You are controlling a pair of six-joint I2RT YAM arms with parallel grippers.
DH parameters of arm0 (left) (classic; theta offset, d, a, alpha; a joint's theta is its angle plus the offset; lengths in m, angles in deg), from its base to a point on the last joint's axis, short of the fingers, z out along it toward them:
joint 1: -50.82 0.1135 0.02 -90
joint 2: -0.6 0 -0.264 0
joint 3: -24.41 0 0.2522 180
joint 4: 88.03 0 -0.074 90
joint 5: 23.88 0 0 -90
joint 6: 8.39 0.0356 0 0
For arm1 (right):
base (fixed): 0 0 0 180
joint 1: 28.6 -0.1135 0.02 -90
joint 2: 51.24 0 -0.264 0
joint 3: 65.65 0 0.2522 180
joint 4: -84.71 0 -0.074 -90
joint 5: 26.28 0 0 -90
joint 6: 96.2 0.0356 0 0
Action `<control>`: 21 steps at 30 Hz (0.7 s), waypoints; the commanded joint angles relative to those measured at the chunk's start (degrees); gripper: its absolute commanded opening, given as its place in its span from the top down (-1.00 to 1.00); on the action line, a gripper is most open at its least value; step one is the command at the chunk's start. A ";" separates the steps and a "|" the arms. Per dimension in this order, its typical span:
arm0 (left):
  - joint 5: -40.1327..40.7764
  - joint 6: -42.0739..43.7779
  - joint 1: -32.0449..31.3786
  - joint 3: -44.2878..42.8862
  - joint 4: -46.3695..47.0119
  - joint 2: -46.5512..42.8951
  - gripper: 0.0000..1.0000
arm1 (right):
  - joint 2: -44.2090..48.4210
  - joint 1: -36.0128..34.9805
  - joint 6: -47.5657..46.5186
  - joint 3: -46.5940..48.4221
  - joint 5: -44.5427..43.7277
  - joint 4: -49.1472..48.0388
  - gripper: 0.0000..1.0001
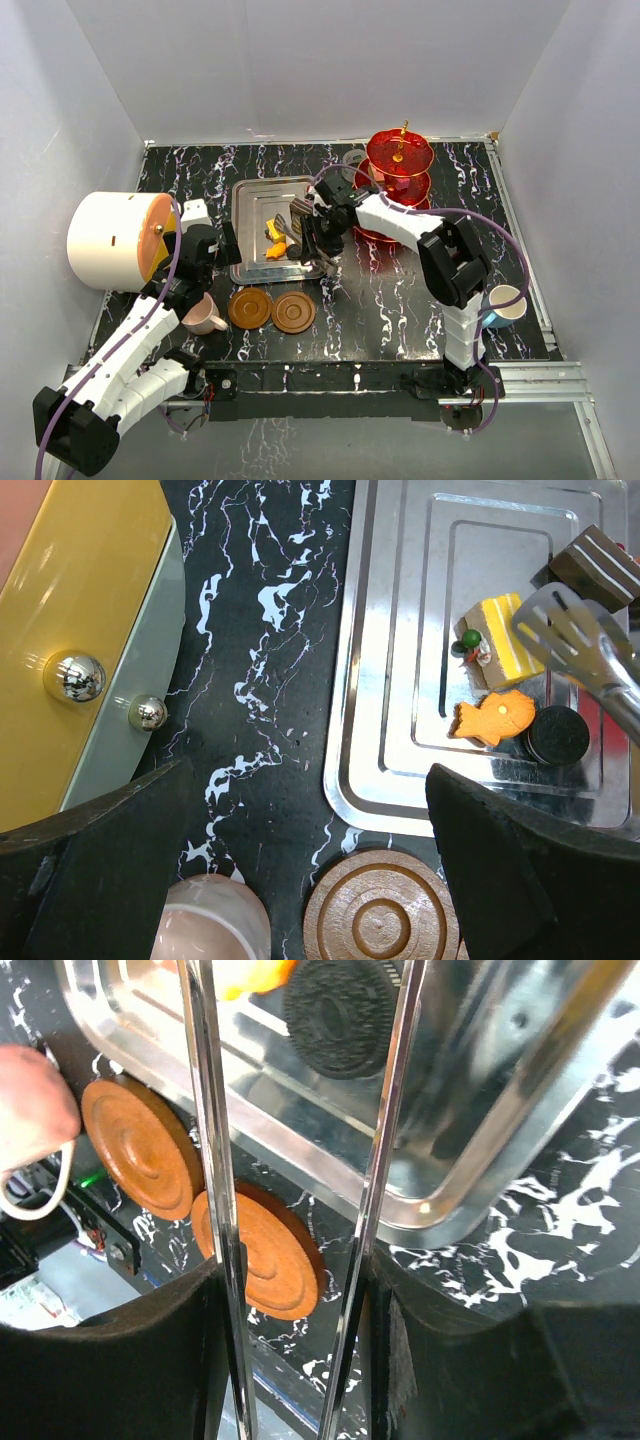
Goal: Serve the afternoon tea
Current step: Pick up the desert from the tray.
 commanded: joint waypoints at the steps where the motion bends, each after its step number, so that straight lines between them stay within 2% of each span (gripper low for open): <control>1: 0.82 0.43 -0.01 -0.55 0.39 -0.29 -0.97 | 5.42 0.92 1.04 -0.51 -2.75 -2.41 0.12; 10: 0.52 0.44 0.03 -0.58 0.51 -0.42 -0.97 | 7.93 -0.67 -3.94 7.05 -9.47 3.86 0.15; 21: 0.63 0.34 -0.01 -0.68 0.22 -0.47 -0.97 | 4.62 -12.51 -12.43 16.83 -29.66 13.07 0.20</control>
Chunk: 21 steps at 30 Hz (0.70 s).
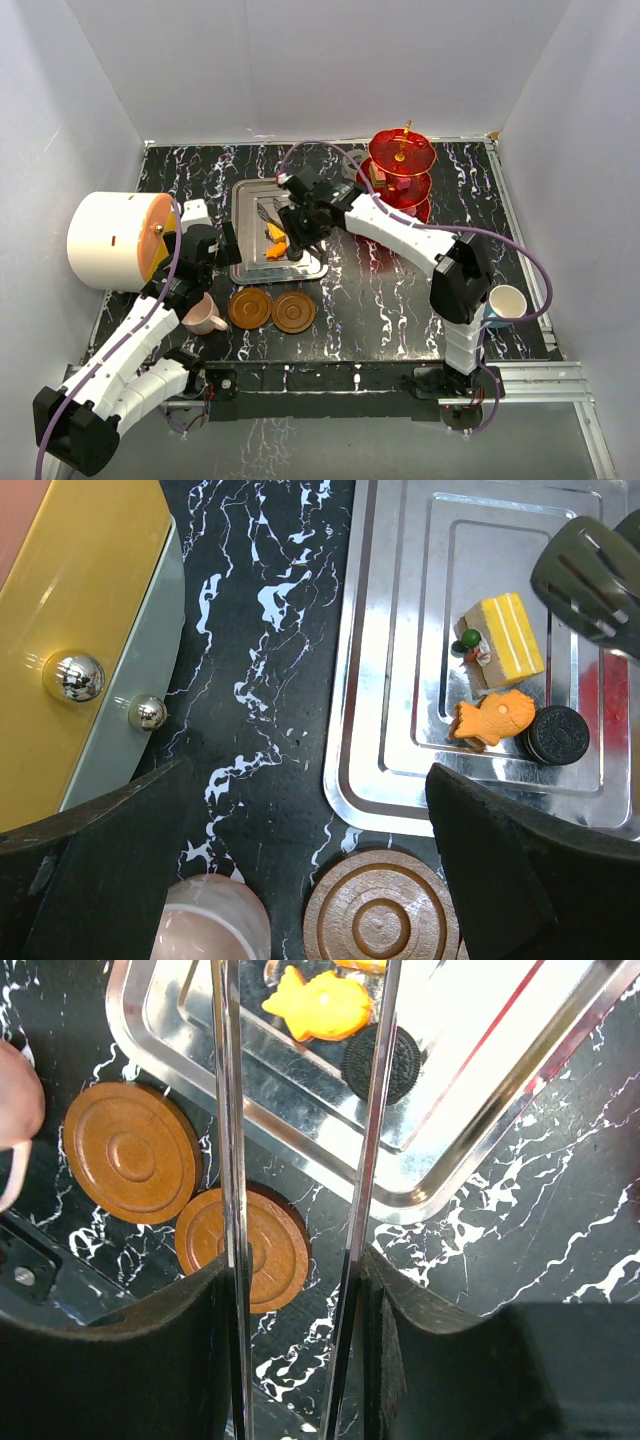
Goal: Serve the afternoon tea
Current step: Pick up the desert from the tray.
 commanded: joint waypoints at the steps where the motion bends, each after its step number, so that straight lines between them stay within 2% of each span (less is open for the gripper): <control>1: 0.68 0.34 -0.01 -0.63 0.18 -0.51 -0.97 | -0.98 -4.97 -6.16 6.17 -11.12 3.39 0.20; 8: 1.24 0.17 -0.01 -0.88 -0.17 -0.80 -0.97 | -8.12 -8.77 -8.77 12.66 -18.45 11.65 0.22; 21: 1.82 0.16 -0.01 -0.70 -0.08 -1.22 -0.97 | -12.52 -10.82 -10.78 14.70 -22.54 15.48 0.20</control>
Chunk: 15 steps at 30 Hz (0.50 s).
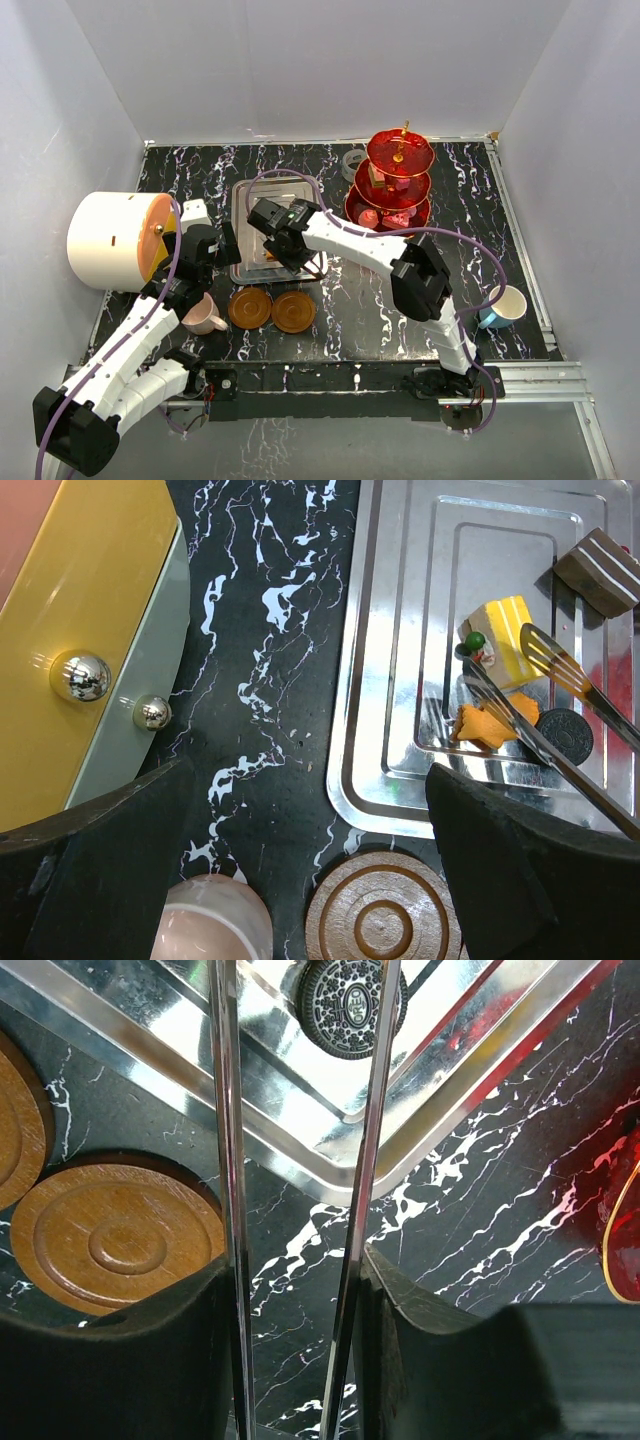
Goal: Serve the afternoon tea
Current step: Pick up the desert from the tray.
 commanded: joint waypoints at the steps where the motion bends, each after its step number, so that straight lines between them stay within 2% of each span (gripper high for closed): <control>1: 1.27 0.19 0.01 -0.65 -0.04 -1.14 -0.97 | 0.26 -0.35 -0.69 3.37 -4.17 1.61 0.20; 15: 0.86 0.27 0.01 -0.69 -0.04 -1.07 -0.97 | -0.73 -0.35 -0.76 1.08 -6.10 3.20 0.19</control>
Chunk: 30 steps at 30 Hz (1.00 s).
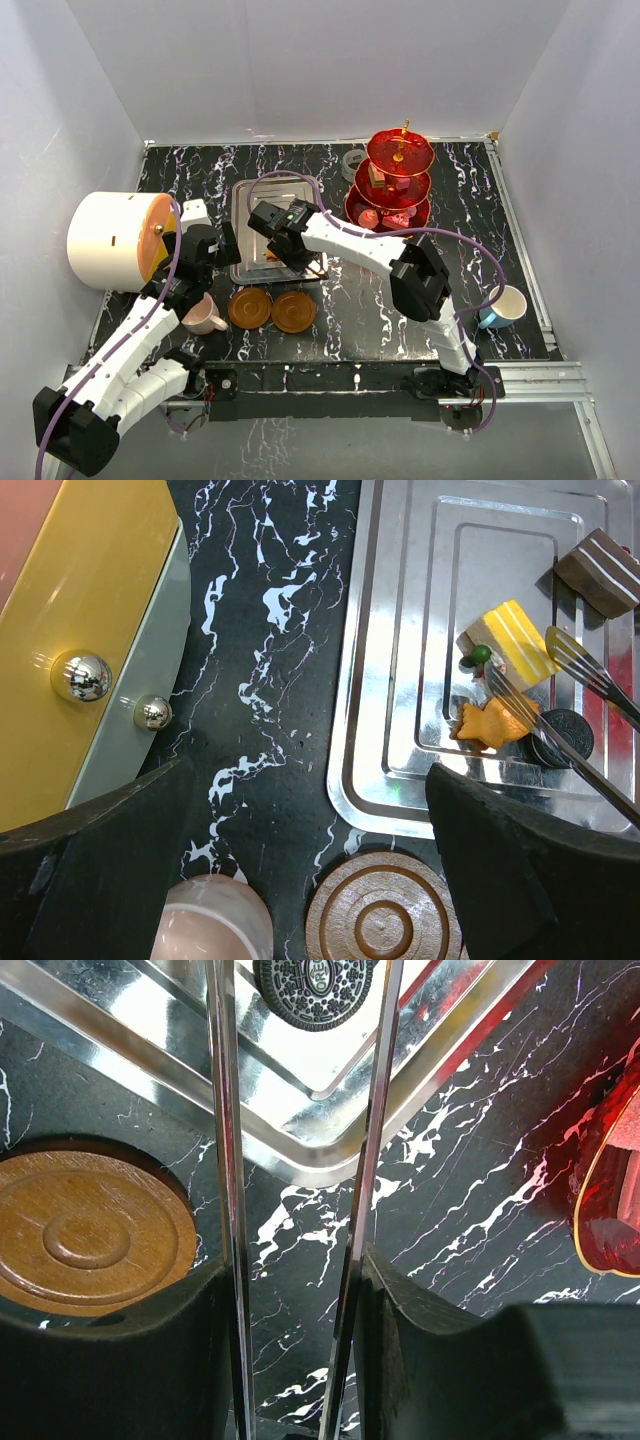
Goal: Serve the afternoon tea
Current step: Pick up the desert from the tray.
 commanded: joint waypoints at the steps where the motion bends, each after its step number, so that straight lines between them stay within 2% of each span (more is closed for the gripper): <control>1: 0.75 0.30 -0.01 -0.69 -0.04 -1.11 -0.97 | -0.55 -0.16 -0.61 0.92 -2.35 0.51 0.19; 15: 0.68 0.43 0.04 -0.60 0.06 -0.96 -0.97 | -1.95 0.65 -1.97 1.23 -3.40 -0.58 0.23; 30: 0.39 0.43 -0.01 -0.69 0.14 -0.76 -0.97 | -0.91 3.35 -1.71 0.39 1.28 -3.05 0.23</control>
